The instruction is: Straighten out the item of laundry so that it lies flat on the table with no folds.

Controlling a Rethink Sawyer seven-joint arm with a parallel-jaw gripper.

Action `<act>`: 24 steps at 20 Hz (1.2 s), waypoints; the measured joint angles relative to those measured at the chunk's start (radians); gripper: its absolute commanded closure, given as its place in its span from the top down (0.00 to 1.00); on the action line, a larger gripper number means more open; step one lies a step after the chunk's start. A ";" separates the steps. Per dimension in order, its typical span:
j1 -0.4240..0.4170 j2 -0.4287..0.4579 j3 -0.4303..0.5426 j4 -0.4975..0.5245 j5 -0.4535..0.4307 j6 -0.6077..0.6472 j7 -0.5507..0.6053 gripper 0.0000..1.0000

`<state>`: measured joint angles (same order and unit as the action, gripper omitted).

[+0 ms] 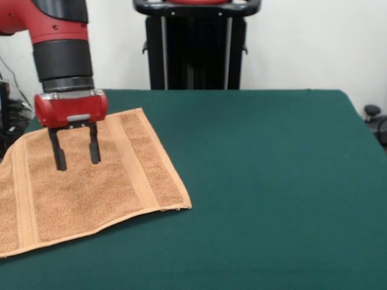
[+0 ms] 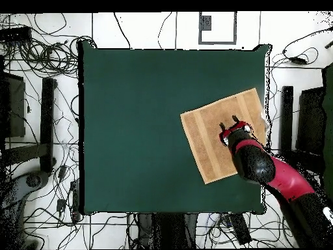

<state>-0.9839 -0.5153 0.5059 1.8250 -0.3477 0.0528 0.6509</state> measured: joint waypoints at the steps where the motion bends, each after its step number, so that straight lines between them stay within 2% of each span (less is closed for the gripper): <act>1: 0.021 -0.005 -0.017 0.000 0.013 0.000 0.008 1.00; 6: 0.135 -0.001 -0.111 -0.015 0.077 0.000 0.047 1.00; 8: 0.226 0.026 -0.190 -0.043 0.118 0.000 0.066 1.00; 12: 0.303 0.068 -0.256 -0.073 0.159 0.000 0.074 1.00; 16: 0.327 0.106 -0.287 -0.091 0.197 -0.001 0.076 1.00; 24: 0.326 0.110 -0.287 -0.096 0.230 0.012 0.080 1.00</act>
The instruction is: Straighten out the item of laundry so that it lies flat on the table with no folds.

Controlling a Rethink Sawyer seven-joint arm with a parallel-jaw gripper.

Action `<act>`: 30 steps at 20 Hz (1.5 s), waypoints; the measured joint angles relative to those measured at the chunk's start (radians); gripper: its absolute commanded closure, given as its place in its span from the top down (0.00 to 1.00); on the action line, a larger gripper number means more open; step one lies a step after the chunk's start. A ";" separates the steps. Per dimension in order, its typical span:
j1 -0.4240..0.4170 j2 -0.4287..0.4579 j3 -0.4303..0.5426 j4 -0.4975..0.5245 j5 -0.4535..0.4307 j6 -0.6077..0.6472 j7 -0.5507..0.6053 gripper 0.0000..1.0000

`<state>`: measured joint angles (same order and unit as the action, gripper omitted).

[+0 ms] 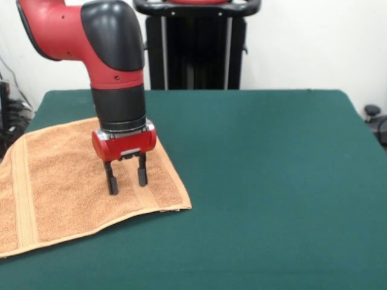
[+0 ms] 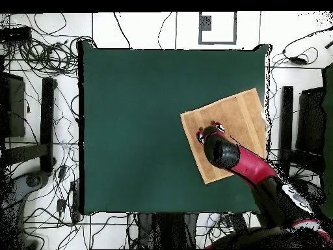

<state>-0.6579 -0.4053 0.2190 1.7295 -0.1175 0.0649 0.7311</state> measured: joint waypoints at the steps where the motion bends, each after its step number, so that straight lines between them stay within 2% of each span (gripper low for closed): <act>1: 0.000 0.000 0.000 0.000 0.000 0.000 0.000 1.00; 12: 0.022 0.002 -0.018 -0.018 0.016 0.026 0.001 1.00; 23: 0.115 0.004 -0.095 -0.095 0.024 0.129 0.001 1.00; 30: 0.170 0.018 -0.135 -0.155 0.061 0.209 0.001 1.00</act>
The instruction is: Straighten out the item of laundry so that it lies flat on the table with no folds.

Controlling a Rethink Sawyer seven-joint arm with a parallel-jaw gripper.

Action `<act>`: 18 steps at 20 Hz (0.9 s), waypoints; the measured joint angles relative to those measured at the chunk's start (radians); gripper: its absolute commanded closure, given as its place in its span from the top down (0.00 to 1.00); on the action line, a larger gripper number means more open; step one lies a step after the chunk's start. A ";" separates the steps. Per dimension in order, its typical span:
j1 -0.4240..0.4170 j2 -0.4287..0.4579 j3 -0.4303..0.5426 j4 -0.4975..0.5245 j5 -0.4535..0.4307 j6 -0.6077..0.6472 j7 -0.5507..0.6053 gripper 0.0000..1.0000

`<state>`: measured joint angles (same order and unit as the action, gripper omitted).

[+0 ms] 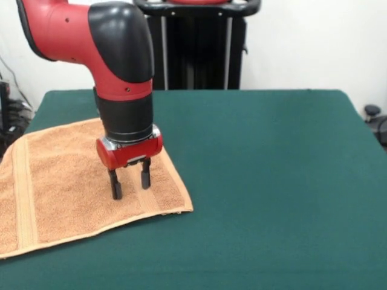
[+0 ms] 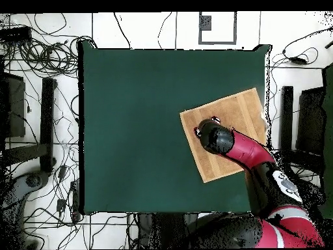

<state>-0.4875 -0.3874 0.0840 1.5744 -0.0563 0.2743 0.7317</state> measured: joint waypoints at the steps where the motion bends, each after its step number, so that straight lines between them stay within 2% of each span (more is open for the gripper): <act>1: 0.005 0.002 -0.003 -0.005 0.004 0.005 0.000 1.00; 8: 0.064 0.020 -0.022 -0.048 0.085 0.022 0.019 1.00; 18: 0.218 0.060 -0.034 -0.100 0.241 0.022 0.108 1.00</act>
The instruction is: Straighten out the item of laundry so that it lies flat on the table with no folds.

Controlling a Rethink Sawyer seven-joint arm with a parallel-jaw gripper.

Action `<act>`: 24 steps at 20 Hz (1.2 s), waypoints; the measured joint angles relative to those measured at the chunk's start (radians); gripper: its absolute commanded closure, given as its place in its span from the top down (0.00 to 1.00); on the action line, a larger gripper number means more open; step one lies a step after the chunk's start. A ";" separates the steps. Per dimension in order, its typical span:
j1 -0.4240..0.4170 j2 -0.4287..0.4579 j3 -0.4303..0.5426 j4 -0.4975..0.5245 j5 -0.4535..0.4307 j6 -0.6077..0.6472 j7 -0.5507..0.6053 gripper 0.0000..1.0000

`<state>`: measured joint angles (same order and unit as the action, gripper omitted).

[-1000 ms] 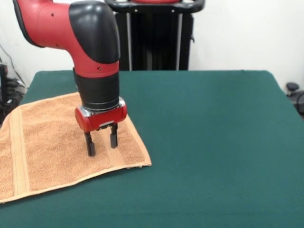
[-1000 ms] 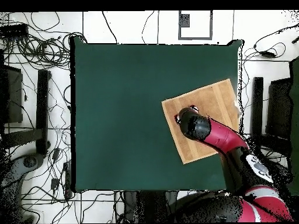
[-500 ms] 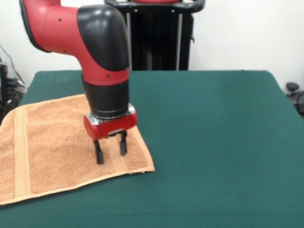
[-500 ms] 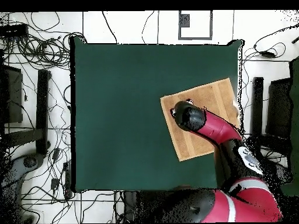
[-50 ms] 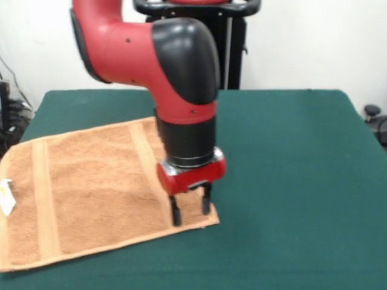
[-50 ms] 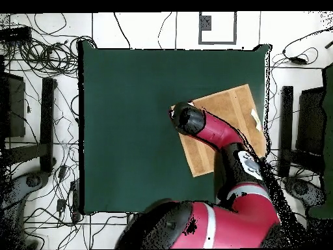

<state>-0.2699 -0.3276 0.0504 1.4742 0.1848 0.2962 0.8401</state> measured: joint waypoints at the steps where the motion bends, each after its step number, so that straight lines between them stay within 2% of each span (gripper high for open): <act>1: 0.016 0.002 -0.002 -0.002 0.015 0.000 0.013 1.00; 8: 0.101 0.003 -0.010 -0.003 0.078 0.000 0.101 1.00; 13: 0.119 0.003 -0.007 -0.002 0.089 0.000 0.140 1.00; 17: 0.110 -0.006 -0.003 0.013 0.089 0.000 0.160 1.00; 24: 0.017 -0.097 0.027 0.119 0.079 -0.017 0.168 1.00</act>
<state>-0.2531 -0.4243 0.0771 1.5928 0.2641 0.2796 1.0084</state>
